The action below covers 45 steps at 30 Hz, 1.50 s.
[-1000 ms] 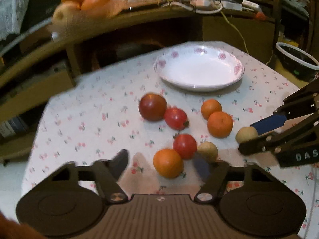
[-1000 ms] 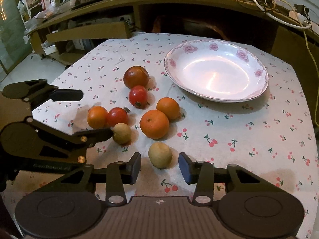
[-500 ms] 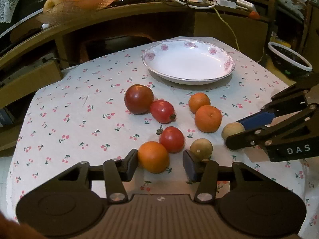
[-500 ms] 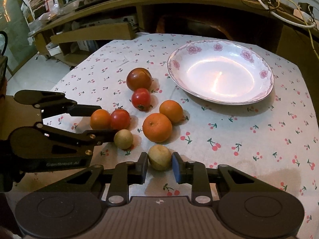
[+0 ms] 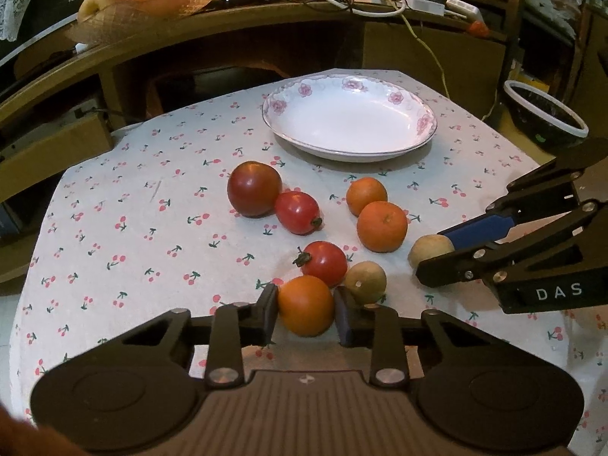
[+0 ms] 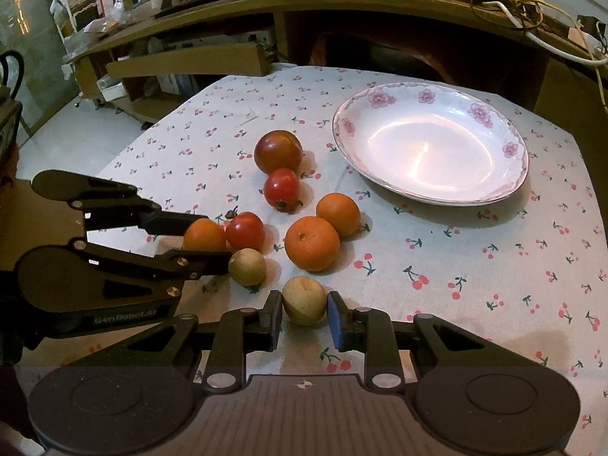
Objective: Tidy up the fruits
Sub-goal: 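Grasp a brown kiwi with the right tool while the left tool grasps an orange, then carry the kiwi and orange over the white plate with both tools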
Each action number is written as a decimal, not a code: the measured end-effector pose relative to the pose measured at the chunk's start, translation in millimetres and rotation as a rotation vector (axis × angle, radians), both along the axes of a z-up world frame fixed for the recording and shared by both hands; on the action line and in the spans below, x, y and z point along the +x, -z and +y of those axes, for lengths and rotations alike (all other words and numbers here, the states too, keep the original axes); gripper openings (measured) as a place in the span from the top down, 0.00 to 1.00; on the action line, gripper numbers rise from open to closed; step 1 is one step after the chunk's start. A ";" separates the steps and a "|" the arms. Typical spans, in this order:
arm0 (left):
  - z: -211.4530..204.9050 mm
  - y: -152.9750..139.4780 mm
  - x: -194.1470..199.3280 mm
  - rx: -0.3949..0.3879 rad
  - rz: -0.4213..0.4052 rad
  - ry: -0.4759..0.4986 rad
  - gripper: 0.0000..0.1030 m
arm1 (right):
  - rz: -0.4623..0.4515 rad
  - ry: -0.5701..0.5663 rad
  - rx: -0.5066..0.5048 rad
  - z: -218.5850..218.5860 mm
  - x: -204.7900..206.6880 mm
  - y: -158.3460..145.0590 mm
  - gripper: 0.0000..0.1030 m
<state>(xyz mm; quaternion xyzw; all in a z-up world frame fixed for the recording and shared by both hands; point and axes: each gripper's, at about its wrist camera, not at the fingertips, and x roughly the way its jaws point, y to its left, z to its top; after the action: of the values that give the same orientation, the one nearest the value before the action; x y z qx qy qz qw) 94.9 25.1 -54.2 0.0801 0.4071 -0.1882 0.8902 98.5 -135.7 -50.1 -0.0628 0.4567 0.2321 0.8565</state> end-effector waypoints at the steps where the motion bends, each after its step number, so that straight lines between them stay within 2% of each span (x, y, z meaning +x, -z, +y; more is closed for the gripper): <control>1: -0.7 0.1 -0.7 0.005 0.001 0.000 0.65 | -0.001 0.002 0.001 -0.2 -0.4 -0.4 0.74; 18: 0.8 0.3 -5.1 -0.015 0.030 -0.024 0.66 | 0.002 0.021 0.012 -3.0 -2.8 -5.7 0.74; 24: -3.6 -15.4 -2.9 -0.044 -0.010 -0.022 0.66 | -0.018 0.035 0.029 -7.8 -1.4 -12.8 0.74; 36: -35.7 -36.9 34.7 -0.055 -0.072 -0.005 0.66 | -0.090 0.083 0.052 -15.6 17.9 -32.2 0.74; 45: -52.9 -37.6 75.9 -0.059 -0.065 -0.008 0.66 | -0.123 0.158 0.049 -32.6 51.4 -37.8 0.74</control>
<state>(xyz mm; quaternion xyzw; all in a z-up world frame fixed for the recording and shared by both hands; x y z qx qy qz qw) 170.8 -27.8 -16.6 0.0582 0.3727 -0.1936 0.9057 150.0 -168.3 -12.2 -0.0196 0.4011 0.1705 0.8998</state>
